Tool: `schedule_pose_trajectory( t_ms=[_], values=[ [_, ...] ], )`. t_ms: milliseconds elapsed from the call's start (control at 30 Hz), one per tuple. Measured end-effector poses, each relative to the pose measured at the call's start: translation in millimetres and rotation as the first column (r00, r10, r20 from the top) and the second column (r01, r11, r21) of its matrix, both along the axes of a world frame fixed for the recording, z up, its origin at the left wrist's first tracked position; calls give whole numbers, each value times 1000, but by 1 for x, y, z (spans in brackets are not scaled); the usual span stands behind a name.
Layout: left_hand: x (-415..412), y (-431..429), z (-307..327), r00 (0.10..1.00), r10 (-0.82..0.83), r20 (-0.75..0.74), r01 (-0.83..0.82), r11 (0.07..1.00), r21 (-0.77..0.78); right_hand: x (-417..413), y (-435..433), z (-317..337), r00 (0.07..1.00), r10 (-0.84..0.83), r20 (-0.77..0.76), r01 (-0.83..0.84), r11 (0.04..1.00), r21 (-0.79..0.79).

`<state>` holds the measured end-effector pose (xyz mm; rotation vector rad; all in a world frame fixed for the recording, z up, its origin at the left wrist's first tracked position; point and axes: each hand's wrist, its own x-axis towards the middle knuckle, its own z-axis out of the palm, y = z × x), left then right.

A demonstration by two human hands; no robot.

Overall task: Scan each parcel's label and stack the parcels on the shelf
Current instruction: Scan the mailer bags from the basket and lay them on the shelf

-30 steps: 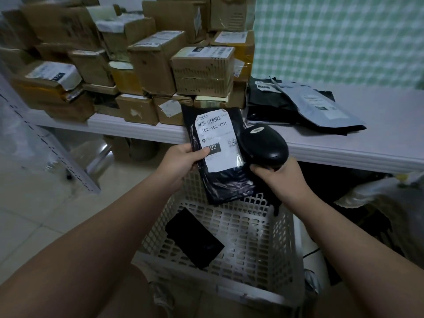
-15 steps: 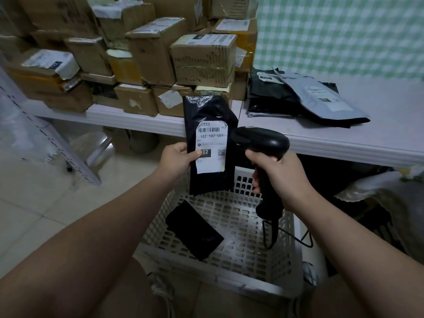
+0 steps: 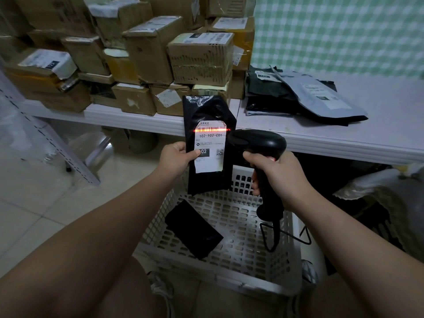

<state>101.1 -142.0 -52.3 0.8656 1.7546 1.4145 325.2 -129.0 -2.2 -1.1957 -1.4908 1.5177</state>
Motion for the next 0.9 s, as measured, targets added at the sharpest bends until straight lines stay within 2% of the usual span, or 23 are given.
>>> schedule_pose_trajectory(
  t_ms=[667,800,900],
  values=[
    [-9,4,-7,998,43,-53,-45,998,-47,2,-6,-1,1000,6,-20,-6,1000,-5],
    [-7,3,-5,999,2,-41,-3,999,-33,5,-5,-3,998,22,-54,-22,1000,-9],
    [0,1,0,998,-69,3,68,997,38,4,-1,-4,994,26,-108,-27,1000,-10]
  ],
)
